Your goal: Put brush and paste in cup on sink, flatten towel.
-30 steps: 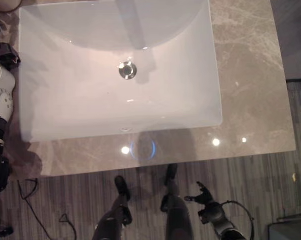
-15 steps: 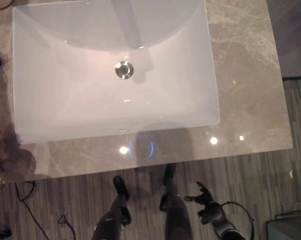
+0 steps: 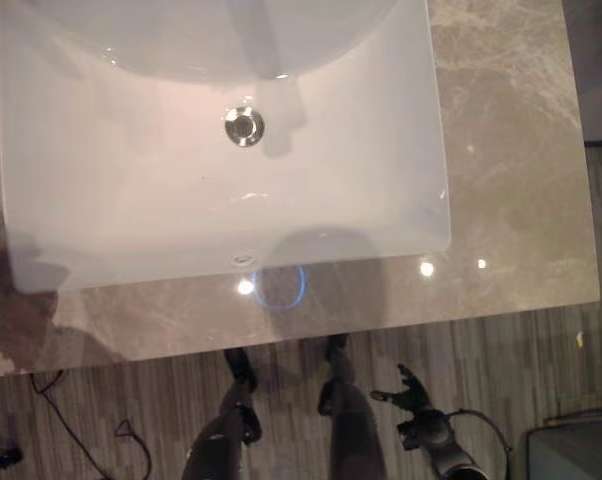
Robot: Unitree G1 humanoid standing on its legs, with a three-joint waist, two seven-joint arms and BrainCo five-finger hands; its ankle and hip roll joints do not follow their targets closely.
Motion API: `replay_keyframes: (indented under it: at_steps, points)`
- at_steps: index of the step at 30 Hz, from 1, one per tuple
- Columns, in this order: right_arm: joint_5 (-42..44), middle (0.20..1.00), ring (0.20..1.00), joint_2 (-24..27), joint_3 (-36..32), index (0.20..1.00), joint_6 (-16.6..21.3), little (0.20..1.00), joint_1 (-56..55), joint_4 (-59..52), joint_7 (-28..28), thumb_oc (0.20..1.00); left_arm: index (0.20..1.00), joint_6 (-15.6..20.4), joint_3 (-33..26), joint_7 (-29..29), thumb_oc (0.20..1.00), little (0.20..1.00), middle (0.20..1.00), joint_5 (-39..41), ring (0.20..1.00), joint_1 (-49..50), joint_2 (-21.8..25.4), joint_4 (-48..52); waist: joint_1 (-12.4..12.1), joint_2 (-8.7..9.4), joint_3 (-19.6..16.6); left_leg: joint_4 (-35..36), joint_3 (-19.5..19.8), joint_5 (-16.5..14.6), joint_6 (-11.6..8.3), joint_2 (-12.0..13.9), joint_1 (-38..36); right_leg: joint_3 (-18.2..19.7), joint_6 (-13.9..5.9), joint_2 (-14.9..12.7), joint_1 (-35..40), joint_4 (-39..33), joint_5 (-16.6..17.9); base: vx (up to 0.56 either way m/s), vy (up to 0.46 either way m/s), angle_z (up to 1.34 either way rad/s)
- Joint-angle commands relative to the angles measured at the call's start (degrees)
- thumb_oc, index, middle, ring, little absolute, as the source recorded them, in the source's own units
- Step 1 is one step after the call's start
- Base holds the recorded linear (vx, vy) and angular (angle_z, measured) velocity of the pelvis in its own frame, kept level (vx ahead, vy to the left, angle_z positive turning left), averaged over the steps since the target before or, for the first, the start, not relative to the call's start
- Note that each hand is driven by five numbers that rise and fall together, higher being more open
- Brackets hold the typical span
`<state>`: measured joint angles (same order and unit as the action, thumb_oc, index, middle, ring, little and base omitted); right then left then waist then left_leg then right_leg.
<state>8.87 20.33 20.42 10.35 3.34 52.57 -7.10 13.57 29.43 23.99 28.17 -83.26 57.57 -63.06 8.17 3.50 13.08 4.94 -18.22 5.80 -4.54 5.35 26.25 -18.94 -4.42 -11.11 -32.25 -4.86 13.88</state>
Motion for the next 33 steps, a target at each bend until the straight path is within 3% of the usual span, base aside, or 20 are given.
replay_keyframes:
  at_steps: [1,18,30,33]
  points:
    - [1.4,1.0,1.0,2.4,-0.9,1.0,0.9,1.0,-2.4,-0.7,0.8,1.0,0.2,2.0,1.8,0.4,0.2,0.2,0.2,-2.3,0.2,-6.6,-0.2,-2.5,1.4,-1.78,1.1,0.1,6.8,0.9,-2.64,2.1,1.4,3.4,-10.58,-5.0,6.8,-0.1,2.6,0.0,0.0,0.0]
    - [1.2,1.0,1.0,4.9,-1.6,1.0,2.4,1.0,-3.4,-5.5,1.8,1.0,0.2,4.8,1.5,-3.3,0.2,0.2,0.2,-5.0,0.2,-0.8,-1.8,2.7,2.0,-1.74,1.8,0.1,5.4,1.9,-3.1,3.0,2.6,4.9,-10.58,-5.0,4.2,-0.1,2.2,-0.03,-0.008,-0.03]
    - [-0.4,1.0,1.0,4.6,-1.1,1.0,2.5,1.0,-4.6,-5.1,1.3,1.0,0.2,3.7,-2.9,1.6,0.2,0.2,0.2,-9.8,0.2,3.6,-5.2,2.4,2.0,-1.13,2.1,0.1,5.4,2.3,-3.35,3.6,2.5,4.6,-10.58,-4.8,4.3,-0.1,1.8,-0.01,-0.006,0.0]
    - [-0.5,1.0,1.0,3.4,-1.3,1.0,2.3,1.0,-4.5,-3.8,0.7,1.0,0.2,3.1,-8.1,4.7,0.2,0.2,0.2,-12.8,0.2,10.2,-6.0,4.7,0.9,-1.01,1.4,0.1,5.4,2.0,-3.51,3.8,0.3,3.8,-10.58,-5.0,6.9,-0.1,1.0,0.01,-0.044,-0.07]
